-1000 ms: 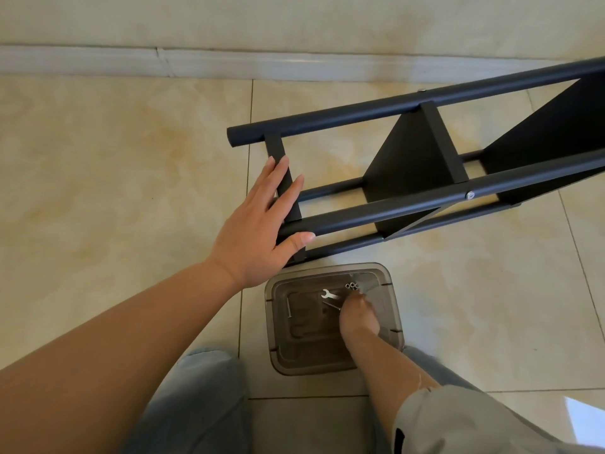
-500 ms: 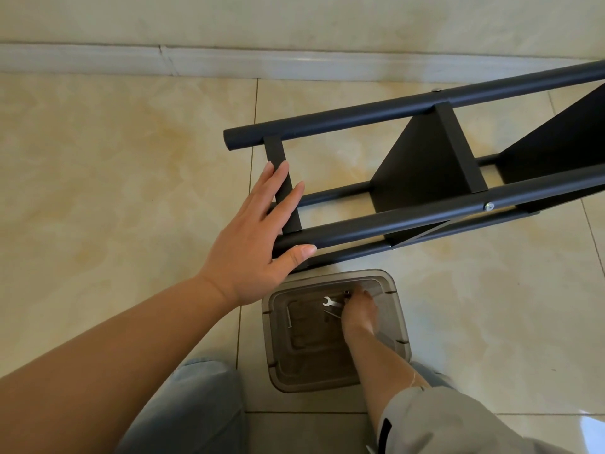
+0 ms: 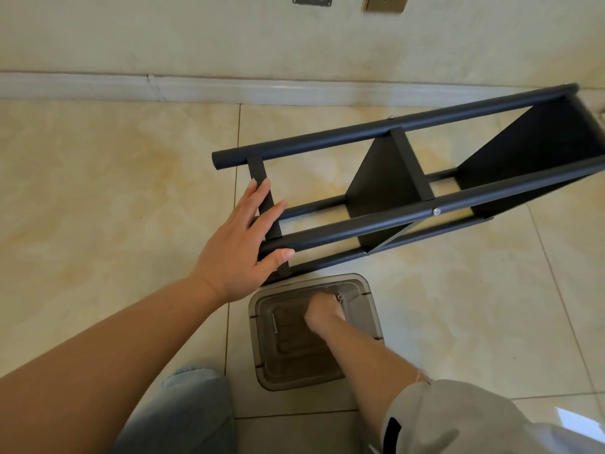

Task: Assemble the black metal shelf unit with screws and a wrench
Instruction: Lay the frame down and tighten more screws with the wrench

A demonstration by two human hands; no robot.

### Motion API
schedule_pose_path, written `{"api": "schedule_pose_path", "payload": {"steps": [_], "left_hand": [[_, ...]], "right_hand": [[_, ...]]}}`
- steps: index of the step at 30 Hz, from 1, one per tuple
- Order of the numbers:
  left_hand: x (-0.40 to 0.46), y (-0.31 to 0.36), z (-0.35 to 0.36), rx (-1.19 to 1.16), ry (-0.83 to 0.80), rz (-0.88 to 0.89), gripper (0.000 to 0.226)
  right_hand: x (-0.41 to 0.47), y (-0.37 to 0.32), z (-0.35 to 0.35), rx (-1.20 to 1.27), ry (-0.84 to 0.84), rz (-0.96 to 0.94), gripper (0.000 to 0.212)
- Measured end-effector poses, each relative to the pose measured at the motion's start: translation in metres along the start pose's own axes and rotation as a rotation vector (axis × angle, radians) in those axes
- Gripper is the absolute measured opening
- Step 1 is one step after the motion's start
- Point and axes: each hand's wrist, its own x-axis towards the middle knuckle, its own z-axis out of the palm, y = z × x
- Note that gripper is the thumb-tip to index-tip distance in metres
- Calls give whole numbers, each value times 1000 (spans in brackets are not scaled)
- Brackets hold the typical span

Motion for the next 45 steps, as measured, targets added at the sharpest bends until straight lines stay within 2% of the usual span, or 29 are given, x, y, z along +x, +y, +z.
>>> {"api": "schedule_pose_path", "payload": {"steps": [6, 12, 15, 18, 20, 22, 24, 28, 38, 45], "left_hand": [[-1, 8, -11, 162, -113, -54, 71], [0, 10, -14, 222, -141, -66, 75], [-1, 9, -16, 267, -169, -58, 83], [-1, 11, -15, 300, -193, -91, 78], [-1, 13, -14, 308, -196, -109, 80], [0, 12, -14, 324, -198, -106, 82], [-1, 12, -14, 328, -194, -103, 85], [0, 11, -13, 344, -197, -104, 89], [-2, 10, -21, 399, -226, -96, 100], [-10, -1, -31, 412, -262, -79, 105]], "right_hand": [[-60, -32, -61, 42, -294, -260, 27], [-130, -42, -127, -73, -381, -453, 27], [-147, -37, -162, 57, -219, -587, 23], [-143, -34, -175, 292, 125, -644, 18], [-130, -34, -171, 280, 360, -613, 18], [-117, -33, -162, 168, 460, -579, 20], [-108, -32, -156, 122, 451, -550, 22], [-101, -34, -154, 219, 407, -526, 22], [-106, -31, -160, 66, 267, -591, 30], [-110, -41, -152, 108, 246, -635, 27]]}}
